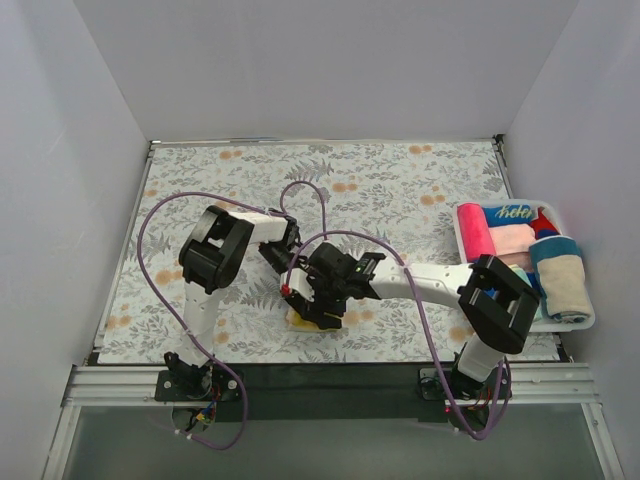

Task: Roll the towels
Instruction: Roll the towel, then place the rolled towel into the container

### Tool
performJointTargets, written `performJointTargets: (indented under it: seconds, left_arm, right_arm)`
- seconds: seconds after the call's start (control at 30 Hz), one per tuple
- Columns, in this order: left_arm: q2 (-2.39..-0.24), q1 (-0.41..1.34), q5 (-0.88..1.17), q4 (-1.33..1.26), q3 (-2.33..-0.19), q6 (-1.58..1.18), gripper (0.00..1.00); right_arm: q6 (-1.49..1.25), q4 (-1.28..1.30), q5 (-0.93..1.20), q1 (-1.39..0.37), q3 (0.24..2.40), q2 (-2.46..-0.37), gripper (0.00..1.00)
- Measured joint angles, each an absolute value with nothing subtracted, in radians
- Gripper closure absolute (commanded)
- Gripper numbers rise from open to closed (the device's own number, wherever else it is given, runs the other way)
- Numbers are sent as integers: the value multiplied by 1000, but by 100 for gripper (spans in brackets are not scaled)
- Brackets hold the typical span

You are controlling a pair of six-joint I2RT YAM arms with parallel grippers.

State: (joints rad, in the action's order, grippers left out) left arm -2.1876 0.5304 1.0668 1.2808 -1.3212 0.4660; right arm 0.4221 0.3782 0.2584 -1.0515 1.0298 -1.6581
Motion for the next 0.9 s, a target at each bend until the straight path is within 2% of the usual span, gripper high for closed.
performJointTargets:
  seconds: [0.13, 0.23, 0.27, 0.33, 0.37, 0.4, 0.47, 0.57, 0.6, 0.73, 0.77, 0.9]
  left_arm:
    - [-2188, 530, 1065, 1283, -1321, 466, 89]
    - [-2188, 530, 1065, 1284, -1321, 465, 87]
    - [-2188, 529, 1065, 1284, -1321, 465, 87]
    - [-2188, 528, 1063, 1285, -1321, 463, 82]
    - [-2188, 525, 1062, 1287, -1321, 463, 79]
    - [-2188, 524, 1062, 1287, -1321, 462, 77]
    - [-2188, 518, 1062, 1286, -1321, 459, 66]
    - [-2188, 496, 1058, 1273, -1321, 451, 54]
    - [-2184, 485, 1060, 1280, -1322, 447, 44]
    - [-2133, 414, 1042, 1274, -1327, 442, 38]
    - [-2112, 389, 1023, 1259, -1330, 441, 3]
    - [-2014, 298, 961, 1201, -1368, 419, 2]
  right_arm:
    - [417, 354, 260, -1069, 1010, -1662, 43]
    - [417, 337, 259, -1078, 991, -1677, 51]
    - [418, 331, 256, -1081, 987, -1686, 59]
    - [419, 316, 249, -1081, 983, -1699, 68]
    - [416, 312, 249, -1081, 983, -1699, 82]
    - [420, 310, 249, -1080, 983, -1699, 89]
    - [414, 300, 243, -1081, 978, -1696, 99]
    - [408, 268, 235, -1081, 957, -1680, 99]
    - [408, 258, 234, -1081, 947, -1671, 99]
    - [413, 259, 223, -1077, 895, -1614, 99]
    - [414, 268, 224, -1073, 885, -1598, 99]
    - [410, 327, 267, -1007, 881, -1552, 99]
